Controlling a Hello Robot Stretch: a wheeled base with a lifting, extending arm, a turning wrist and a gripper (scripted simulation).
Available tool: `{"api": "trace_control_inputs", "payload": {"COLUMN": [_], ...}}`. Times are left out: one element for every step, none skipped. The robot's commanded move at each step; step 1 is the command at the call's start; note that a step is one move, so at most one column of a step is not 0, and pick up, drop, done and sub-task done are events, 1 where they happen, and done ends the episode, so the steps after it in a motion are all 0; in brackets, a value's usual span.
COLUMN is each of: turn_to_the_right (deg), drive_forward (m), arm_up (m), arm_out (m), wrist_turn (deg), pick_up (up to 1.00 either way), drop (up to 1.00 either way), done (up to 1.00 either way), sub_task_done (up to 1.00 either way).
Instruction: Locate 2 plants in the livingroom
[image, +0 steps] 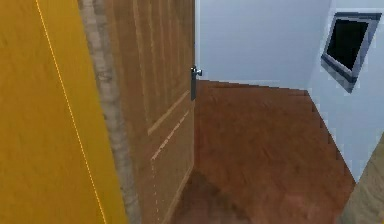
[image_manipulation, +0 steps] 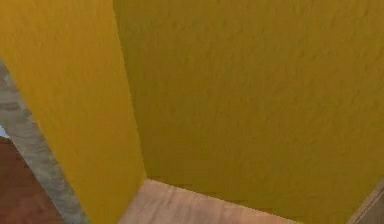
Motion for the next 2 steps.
{"api": "trace_control_inputs", "payload": {"turn_to_the_right": [15.0,0.0], "drive_forward": [0.0,1.0], "arm_up": [0.0,0.0], "arm_out": [0.0,0.0], "wrist_turn": [0.0,0.0], "pick_up": [0.0,0.0], "drop": [0.0,0.0], "done": [0.0,0.0], "sub_task_done": [0.0,0.0]}}
